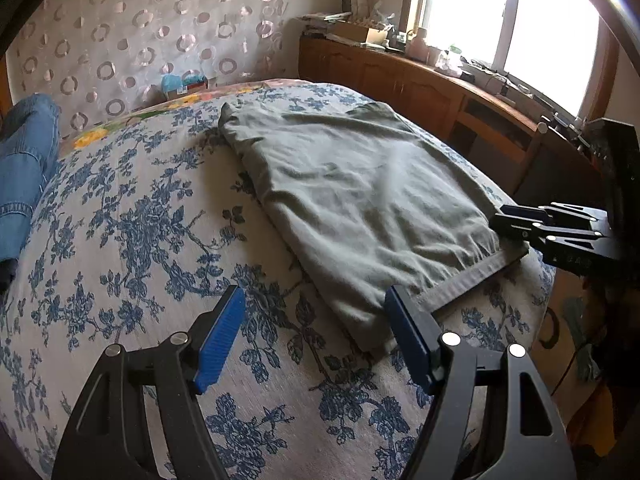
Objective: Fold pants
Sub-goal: 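Grasp the waistband end with the right tool and straighten it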
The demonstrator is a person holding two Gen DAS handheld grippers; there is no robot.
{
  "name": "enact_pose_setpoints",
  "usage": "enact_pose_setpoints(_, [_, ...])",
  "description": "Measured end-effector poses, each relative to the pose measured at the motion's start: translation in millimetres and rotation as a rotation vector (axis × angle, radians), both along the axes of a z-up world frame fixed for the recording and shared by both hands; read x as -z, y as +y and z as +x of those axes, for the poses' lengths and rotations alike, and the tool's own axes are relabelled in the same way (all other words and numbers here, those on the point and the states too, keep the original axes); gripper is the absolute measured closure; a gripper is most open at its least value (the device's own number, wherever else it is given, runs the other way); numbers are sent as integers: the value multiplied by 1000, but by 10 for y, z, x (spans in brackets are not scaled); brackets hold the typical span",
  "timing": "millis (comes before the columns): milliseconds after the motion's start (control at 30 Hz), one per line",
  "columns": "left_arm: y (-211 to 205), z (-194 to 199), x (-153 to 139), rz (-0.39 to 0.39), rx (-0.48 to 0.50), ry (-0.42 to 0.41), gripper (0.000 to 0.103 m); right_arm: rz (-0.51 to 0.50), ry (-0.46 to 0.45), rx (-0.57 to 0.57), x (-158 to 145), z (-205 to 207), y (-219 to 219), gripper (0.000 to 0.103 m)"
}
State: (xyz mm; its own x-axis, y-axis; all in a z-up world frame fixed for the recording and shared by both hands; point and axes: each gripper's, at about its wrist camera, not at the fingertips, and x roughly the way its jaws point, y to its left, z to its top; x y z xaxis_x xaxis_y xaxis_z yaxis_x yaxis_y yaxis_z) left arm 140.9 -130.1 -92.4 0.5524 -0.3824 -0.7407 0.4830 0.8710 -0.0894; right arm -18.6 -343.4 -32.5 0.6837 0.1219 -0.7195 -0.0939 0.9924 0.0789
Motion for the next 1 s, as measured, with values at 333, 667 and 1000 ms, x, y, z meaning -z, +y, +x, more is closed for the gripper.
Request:
enact_pose_setpoints(333, [35, -19, 52, -5, 5, 1, 29, 17, -10, 13, -2, -68, 92, 70])
enact_pose_setpoints(667, [18, -16, 42, 0, -8, 9, 29, 2, -36, -8, 30, -96, 197, 70])
enact_pose_setpoints(1000, [-114, -21, 19, -40, 18, 65, 33, -56, -103, -27, 117, -160, 305, 78])
